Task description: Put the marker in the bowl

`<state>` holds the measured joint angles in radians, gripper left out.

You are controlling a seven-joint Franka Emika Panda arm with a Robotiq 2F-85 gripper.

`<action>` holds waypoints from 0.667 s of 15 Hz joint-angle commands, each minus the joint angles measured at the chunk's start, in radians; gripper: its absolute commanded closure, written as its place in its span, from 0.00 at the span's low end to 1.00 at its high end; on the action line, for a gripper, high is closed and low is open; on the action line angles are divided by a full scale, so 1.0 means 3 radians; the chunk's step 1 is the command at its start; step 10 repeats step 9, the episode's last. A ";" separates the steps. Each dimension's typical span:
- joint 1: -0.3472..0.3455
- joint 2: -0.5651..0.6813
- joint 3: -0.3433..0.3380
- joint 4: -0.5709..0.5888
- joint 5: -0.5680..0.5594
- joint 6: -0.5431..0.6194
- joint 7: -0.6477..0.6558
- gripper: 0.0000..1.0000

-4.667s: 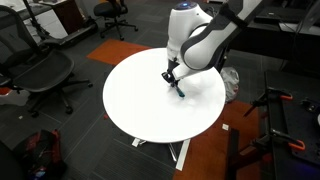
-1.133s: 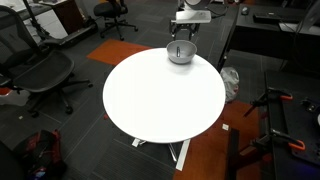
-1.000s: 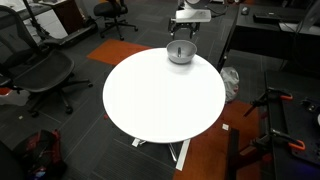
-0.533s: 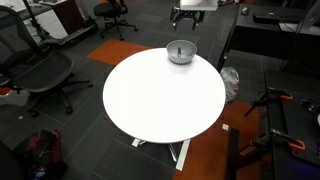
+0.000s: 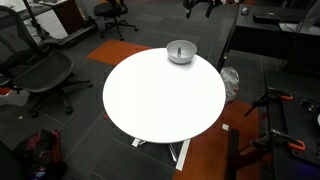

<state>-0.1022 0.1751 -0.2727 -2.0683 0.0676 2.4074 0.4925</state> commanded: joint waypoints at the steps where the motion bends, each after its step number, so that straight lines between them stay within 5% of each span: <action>1: -0.0068 -0.0484 0.0074 -0.0336 -0.0088 -0.0161 -0.0198 0.00; 10: -0.0117 -0.0394 0.0115 -0.0254 -0.0082 -0.0157 -0.0141 0.00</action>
